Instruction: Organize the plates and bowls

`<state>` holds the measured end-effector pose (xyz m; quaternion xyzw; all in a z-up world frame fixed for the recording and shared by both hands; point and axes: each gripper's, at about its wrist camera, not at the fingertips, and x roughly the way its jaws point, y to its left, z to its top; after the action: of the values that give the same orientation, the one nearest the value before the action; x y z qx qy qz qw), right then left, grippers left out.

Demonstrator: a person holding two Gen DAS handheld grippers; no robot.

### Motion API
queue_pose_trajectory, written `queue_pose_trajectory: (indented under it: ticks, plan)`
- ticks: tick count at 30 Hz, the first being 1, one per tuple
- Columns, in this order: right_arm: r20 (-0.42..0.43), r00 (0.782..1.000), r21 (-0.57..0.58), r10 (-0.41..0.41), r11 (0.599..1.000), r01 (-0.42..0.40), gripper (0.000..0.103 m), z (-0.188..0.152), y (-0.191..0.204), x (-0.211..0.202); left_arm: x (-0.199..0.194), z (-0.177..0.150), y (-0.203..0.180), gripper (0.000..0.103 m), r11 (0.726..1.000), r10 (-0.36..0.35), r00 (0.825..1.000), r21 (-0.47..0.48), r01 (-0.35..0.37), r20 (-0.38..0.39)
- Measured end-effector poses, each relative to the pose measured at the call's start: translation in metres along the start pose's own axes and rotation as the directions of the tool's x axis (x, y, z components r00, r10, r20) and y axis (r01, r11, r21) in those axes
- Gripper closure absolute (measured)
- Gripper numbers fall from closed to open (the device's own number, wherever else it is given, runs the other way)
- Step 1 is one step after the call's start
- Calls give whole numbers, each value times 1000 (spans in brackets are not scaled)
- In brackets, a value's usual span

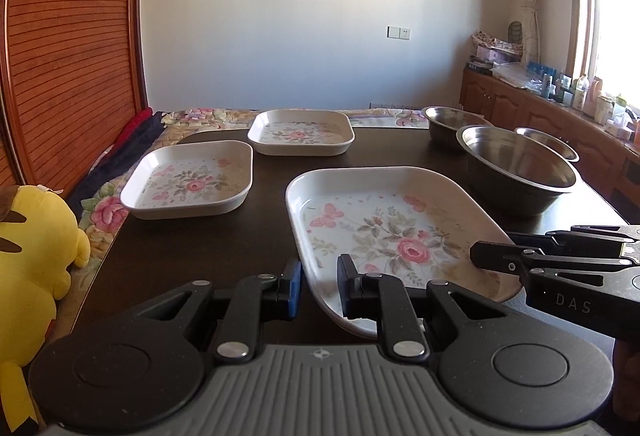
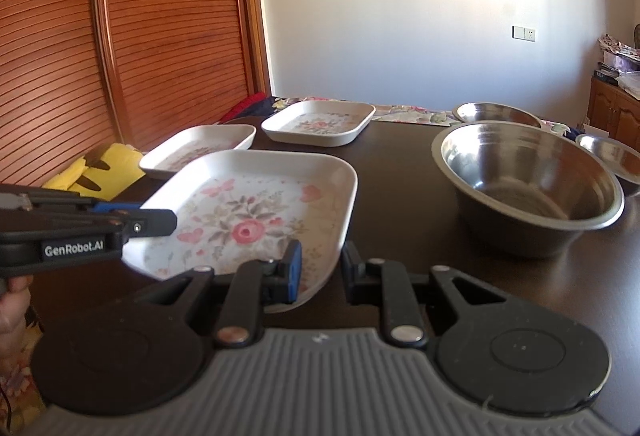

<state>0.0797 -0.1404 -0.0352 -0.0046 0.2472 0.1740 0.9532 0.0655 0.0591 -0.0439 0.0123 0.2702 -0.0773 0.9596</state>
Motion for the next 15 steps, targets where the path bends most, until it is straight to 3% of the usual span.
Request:
queue_pose_trajectory:
  ticks: [15]
  plan:
    - [1, 1000, -20, 18, 1000, -18, 80, -12, 10, -13, 3, -16, 5, 83, 1000, 29, 999, -10, -29, -29]
